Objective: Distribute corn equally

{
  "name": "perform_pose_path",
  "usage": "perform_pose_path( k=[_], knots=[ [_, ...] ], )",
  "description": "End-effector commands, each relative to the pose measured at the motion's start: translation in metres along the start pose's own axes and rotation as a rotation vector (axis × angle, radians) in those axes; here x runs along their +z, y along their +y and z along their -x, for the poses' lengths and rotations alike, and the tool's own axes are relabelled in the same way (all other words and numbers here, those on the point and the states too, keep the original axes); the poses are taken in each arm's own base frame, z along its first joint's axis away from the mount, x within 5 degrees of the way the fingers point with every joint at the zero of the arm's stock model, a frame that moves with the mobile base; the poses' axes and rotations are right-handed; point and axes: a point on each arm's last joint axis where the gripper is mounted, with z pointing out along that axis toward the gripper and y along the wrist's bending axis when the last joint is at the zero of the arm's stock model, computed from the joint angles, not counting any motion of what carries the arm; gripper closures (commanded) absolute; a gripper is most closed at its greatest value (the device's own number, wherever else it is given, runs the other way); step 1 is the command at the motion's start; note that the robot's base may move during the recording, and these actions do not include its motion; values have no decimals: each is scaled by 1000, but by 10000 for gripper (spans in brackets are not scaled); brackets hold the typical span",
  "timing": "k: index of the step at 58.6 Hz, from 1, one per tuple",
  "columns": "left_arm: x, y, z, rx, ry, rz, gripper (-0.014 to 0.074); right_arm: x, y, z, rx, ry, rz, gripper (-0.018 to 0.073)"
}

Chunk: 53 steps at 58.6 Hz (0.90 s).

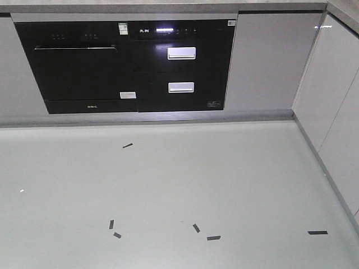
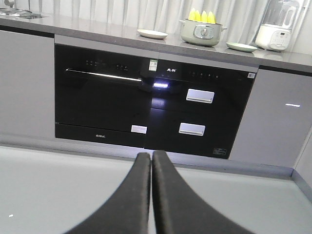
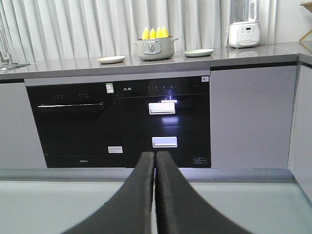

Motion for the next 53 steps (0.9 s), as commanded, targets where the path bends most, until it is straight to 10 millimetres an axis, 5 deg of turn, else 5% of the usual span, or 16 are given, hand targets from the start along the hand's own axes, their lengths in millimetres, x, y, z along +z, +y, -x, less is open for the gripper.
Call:
perform_pose_path(
  k=[1, 53],
  knots=[
    [-1, 0, 4, -3, -81, -11, 603, 0, 0, 3, -16, -69, 2, 565],
    [-1, 0, 4, -3, -81, -11, 603, 0, 0, 3, -16, -69, 2, 565]
  ],
)
